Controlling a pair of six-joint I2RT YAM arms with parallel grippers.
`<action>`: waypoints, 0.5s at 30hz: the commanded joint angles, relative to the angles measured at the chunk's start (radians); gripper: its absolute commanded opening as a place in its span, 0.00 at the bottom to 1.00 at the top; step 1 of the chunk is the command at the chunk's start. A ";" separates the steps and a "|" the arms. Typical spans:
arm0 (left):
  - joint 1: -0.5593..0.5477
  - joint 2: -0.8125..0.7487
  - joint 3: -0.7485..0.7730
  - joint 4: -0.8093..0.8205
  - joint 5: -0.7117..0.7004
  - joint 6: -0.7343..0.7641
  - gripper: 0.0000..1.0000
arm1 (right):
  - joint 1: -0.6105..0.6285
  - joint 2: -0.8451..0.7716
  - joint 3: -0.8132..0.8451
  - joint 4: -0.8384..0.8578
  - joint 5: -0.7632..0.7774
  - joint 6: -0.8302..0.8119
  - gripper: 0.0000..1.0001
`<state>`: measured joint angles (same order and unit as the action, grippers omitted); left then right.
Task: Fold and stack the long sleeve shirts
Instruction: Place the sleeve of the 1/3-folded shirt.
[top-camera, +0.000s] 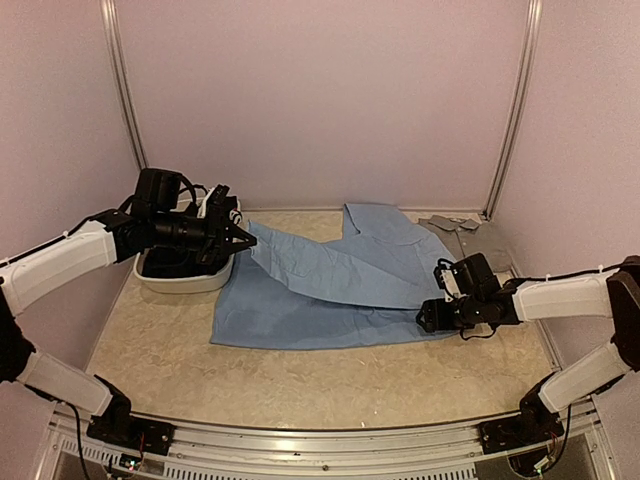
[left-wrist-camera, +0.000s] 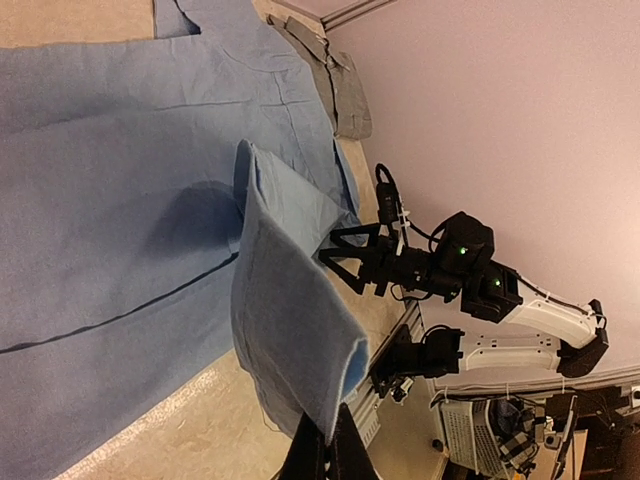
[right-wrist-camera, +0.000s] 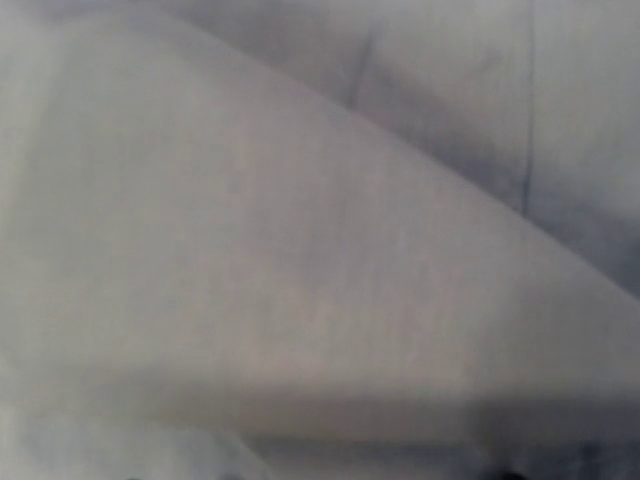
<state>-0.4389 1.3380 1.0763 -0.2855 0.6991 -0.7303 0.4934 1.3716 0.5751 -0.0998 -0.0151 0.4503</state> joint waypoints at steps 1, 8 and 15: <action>-0.007 0.000 0.033 -0.020 -0.003 0.031 0.00 | -0.019 0.042 0.022 0.041 -0.015 -0.005 0.73; -0.005 -0.019 0.039 -0.049 -0.008 0.033 0.00 | -0.048 0.081 0.026 0.032 -0.001 -0.016 0.73; 0.026 -0.053 -0.012 -0.071 -0.012 0.043 0.00 | -0.053 0.056 0.029 0.025 -0.021 -0.038 0.74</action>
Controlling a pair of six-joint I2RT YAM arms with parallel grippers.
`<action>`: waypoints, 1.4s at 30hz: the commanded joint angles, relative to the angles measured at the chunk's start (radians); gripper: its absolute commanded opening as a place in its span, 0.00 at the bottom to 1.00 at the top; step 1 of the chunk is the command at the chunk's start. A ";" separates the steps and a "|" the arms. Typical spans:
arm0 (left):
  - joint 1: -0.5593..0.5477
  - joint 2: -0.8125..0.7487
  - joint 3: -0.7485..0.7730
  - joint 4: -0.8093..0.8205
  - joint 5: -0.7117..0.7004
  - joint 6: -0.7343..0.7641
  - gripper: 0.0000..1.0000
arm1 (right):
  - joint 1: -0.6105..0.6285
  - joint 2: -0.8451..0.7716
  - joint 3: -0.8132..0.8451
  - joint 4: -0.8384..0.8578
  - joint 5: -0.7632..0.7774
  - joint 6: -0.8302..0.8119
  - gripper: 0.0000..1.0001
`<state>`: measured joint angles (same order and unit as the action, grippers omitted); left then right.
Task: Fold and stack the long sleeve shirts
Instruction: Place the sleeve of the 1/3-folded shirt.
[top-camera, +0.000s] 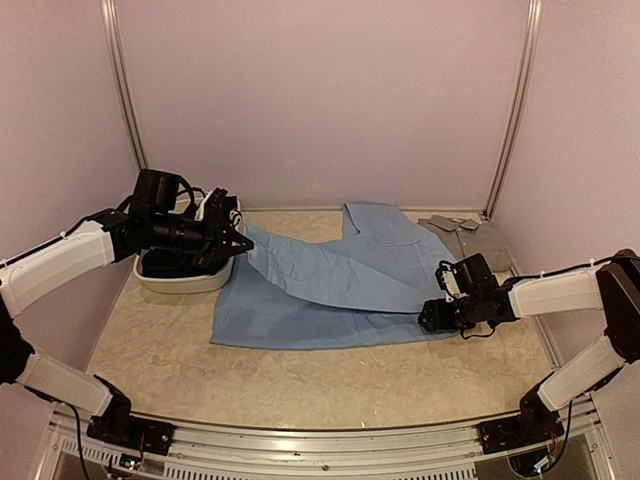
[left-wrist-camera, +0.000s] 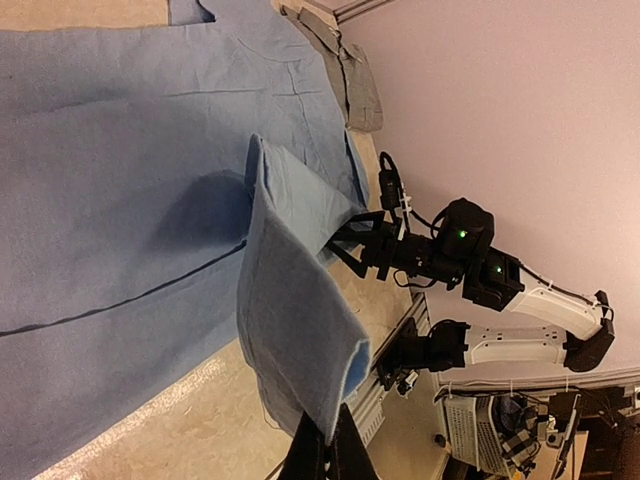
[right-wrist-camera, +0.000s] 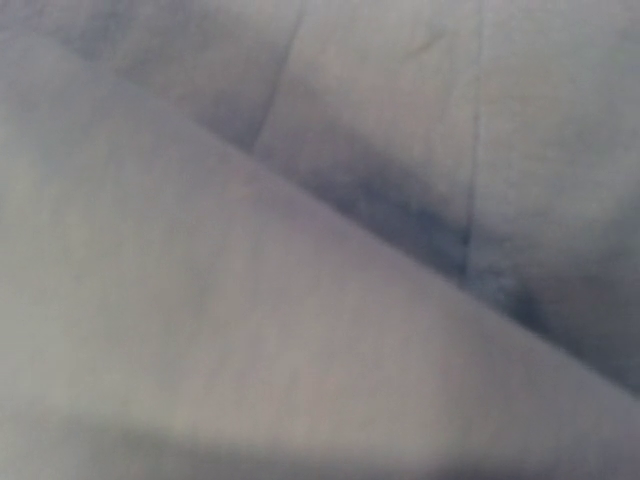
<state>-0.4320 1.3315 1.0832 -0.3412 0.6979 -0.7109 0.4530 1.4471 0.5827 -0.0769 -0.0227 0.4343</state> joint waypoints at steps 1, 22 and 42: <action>0.025 -0.050 -0.038 -0.017 -0.009 0.028 0.00 | -0.011 -0.027 0.019 0.006 -0.025 -0.032 0.74; 0.044 0.045 -0.273 0.166 0.024 -0.007 0.00 | -0.012 -0.115 0.083 -0.131 -0.077 -0.138 0.74; 0.011 0.131 -0.321 0.278 0.052 -0.029 0.01 | -0.013 -0.101 0.214 -0.217 -0.175 -0.162 0.72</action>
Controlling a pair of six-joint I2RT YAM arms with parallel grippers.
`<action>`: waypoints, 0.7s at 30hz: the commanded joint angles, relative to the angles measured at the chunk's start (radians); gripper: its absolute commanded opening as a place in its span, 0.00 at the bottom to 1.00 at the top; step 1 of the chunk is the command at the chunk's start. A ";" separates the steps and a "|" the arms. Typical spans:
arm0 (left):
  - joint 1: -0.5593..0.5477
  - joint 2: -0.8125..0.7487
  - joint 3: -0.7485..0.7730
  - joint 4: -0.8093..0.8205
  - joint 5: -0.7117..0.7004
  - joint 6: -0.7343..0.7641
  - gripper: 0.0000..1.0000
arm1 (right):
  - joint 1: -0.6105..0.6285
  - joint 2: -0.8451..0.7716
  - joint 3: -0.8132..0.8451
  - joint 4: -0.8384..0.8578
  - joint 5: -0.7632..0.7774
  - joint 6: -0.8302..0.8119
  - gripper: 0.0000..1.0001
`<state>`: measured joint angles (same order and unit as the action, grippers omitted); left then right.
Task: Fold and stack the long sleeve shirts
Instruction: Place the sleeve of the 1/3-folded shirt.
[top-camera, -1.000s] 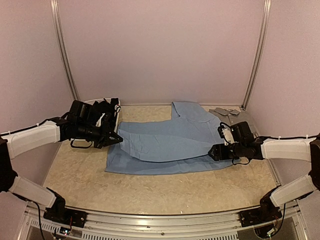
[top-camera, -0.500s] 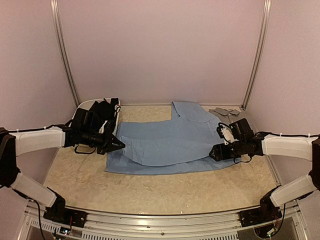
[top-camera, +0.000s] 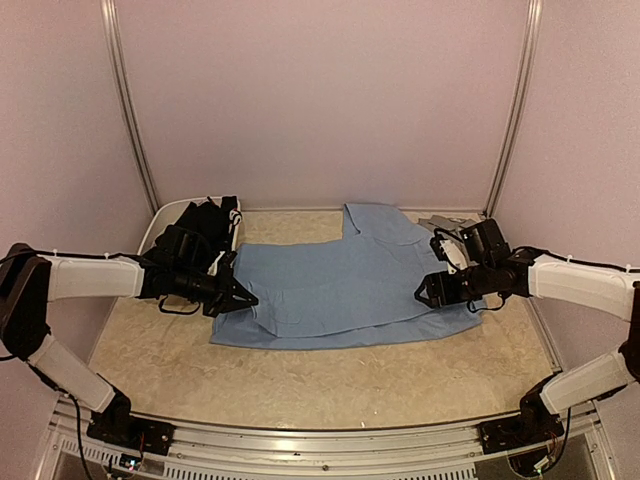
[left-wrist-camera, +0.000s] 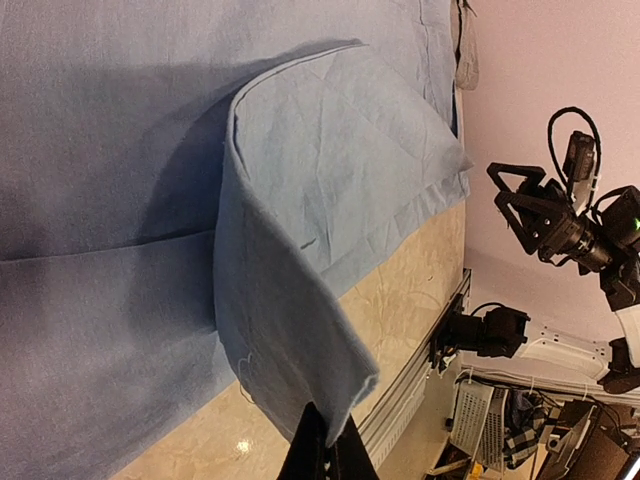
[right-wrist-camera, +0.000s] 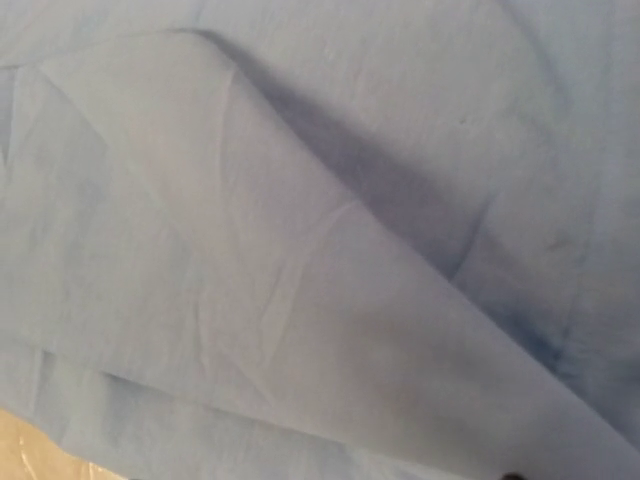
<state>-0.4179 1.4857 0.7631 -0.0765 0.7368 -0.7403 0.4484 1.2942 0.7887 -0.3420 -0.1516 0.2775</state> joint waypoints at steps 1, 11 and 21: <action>-0.003 -0.026 -0.001 0.012 0.015 0.002 0.01 | -0.009 0.088 0.009 0.057 -0.041 -0.008 0.73; 0.008 0.008 -0.006 -0.049 -0.016 0.079 0.04 | -0.083 0.285 0.026 0.178 -0.072 -0.062 0.72; 0.014 0.032 0.033 -0.191 -0.232 0.187 0.12 | -0.120 0.335 0.006 0.213 -0.143 -0.075 0.71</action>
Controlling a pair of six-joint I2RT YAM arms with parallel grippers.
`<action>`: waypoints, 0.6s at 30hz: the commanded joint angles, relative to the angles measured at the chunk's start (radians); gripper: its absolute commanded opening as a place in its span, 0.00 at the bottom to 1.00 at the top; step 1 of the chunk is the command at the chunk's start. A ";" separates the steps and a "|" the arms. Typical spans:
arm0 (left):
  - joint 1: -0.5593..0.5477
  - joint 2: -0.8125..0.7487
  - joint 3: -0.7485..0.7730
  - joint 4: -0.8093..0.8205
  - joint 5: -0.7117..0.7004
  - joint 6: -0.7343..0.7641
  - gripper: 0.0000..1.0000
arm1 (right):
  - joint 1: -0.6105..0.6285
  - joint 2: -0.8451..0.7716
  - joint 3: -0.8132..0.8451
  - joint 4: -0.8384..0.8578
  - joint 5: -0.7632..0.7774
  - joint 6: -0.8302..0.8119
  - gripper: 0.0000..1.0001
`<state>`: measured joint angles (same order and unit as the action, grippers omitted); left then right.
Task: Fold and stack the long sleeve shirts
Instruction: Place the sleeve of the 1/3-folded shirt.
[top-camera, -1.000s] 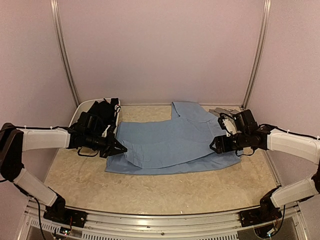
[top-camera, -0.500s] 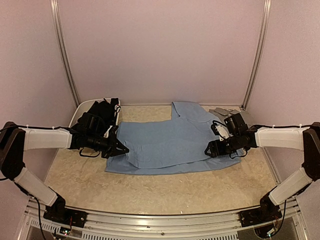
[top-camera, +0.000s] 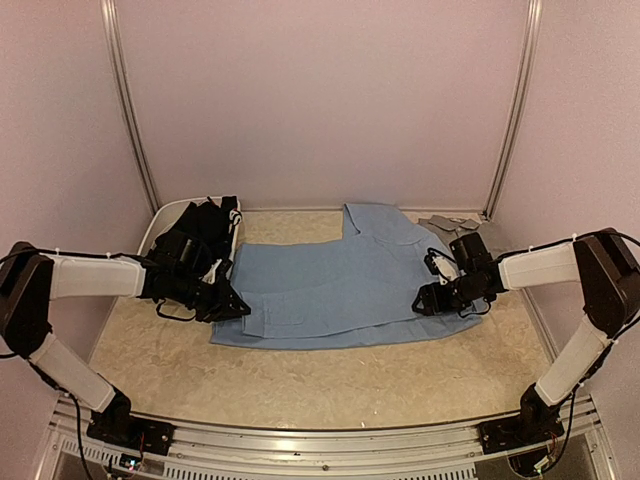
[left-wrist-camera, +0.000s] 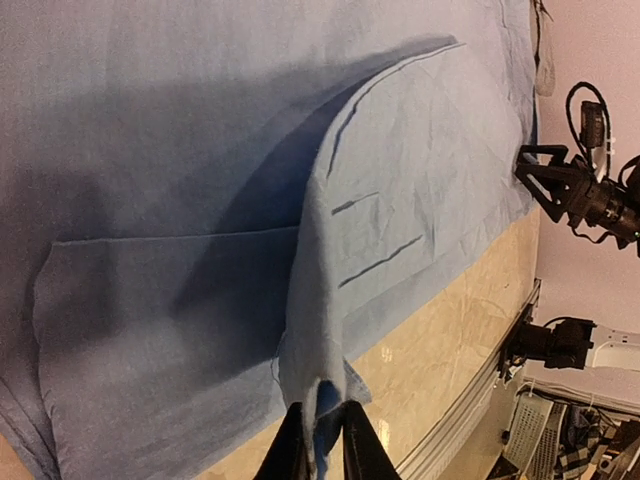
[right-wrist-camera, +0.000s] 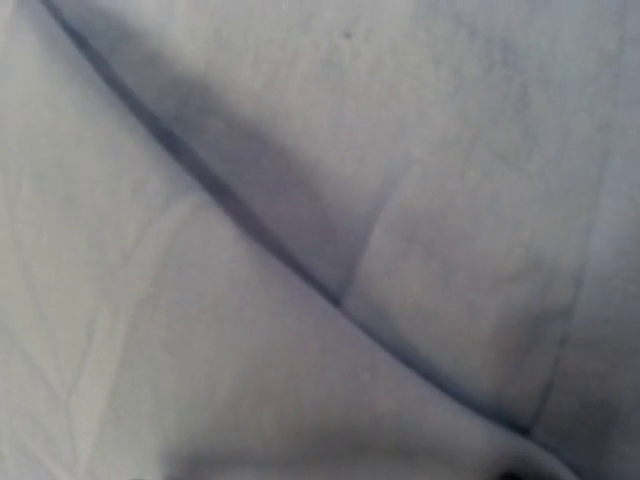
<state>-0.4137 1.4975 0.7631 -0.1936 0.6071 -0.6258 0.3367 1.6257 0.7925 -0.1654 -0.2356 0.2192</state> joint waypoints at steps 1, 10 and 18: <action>0.010 0.031 0.039 -0.082 -0.110 0.081 0.15 | -0.008 0.001 -0.005 0.045 -0.074 -0.017 0.71; 0.005 0.012 0.090 -0.189 -0.320 0.120 0.62 | -0.009 -0.027 -0.011 0.035 -0.054 -0.036 0.71; -0.079 -0.140 0.163 -0.192 -0.475 0.136 0.86 | 0.007 -0.135 -0.018 0.040 -0.046 -0.012 0.70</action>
<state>-0.4332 1.4395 0.8848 -0.4080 0.2119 -0.5098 0.3363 1.5925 0.7864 -0.1444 -0.2764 0.1993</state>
